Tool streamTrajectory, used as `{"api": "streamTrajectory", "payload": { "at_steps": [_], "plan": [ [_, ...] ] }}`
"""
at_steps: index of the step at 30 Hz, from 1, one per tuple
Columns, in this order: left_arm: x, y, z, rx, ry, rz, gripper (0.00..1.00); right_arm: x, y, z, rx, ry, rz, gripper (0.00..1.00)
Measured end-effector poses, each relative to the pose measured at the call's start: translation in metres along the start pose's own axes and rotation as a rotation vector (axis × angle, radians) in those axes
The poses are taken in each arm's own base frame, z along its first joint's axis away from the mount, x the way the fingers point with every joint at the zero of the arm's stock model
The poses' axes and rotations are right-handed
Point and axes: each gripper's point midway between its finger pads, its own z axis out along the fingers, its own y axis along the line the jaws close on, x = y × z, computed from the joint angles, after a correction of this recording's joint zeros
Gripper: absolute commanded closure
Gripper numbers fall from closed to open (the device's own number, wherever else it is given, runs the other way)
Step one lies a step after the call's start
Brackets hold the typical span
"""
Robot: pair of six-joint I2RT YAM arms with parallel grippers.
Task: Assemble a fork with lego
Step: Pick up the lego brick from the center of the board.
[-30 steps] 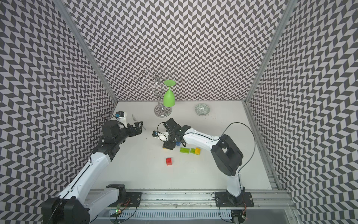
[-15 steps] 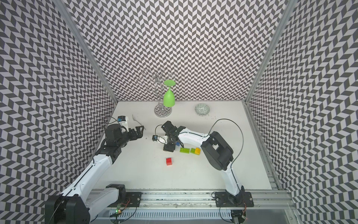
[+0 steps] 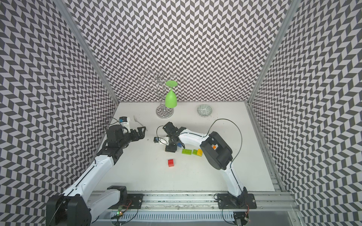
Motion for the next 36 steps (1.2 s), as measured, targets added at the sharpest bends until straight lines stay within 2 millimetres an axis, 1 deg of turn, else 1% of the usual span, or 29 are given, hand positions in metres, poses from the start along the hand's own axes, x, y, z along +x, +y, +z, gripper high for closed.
{"api": "streamTrajectory", "payload": {
  "at_steps": [9, 12, 16, 18, 21, 30, 36],
  "plan": [
    [0.0, 0.002, 0.002, 0.004, 0.002, -0.006, 0.02, 0.002, 0.006, 0.001, -0.035, 0.001, -0.013, 0.5],
    [0.0, 0.002, 0.002, 0.009, 0.002, -0.008, 0.02, 0.001, 0.009, 0.001, -0.047, -0.007, -0.014, 0.54],
    [-0.001, 0.002, 0.002, 0.013, 0.001, -0.008, 0.01, 0.001, 0.011, 0.001, -0.057, -0.011, -0.015, 0.54],
    [-0.001, 0.002, 0.002, 0.017, 0.001, -0.009, 0.01, 0.002, 0.012, 0.001, -0.061, -0.011, -0.017, 0.59],
    [-0.002, 0.0, 0.002, 0.025, -0.001, -0.008, 0.02, 0.001, 0.013, 0.0, -0.066, -0.016, -0.017, 0.59],
    [-0.004, -0.002, 0.002, 0.037, -0.009, -0.006, 0.01, 0.004, 0.018, 0.0, -0.075, -0.018, -0.014, 0.53],
    [-0.005, -0.003, 0.002, 0.046, -0.012, -0.006, 0.02, 0.002, 0.017, -0.004, -0.07, -0.027, -0.016, 0.54]
  ]
}}
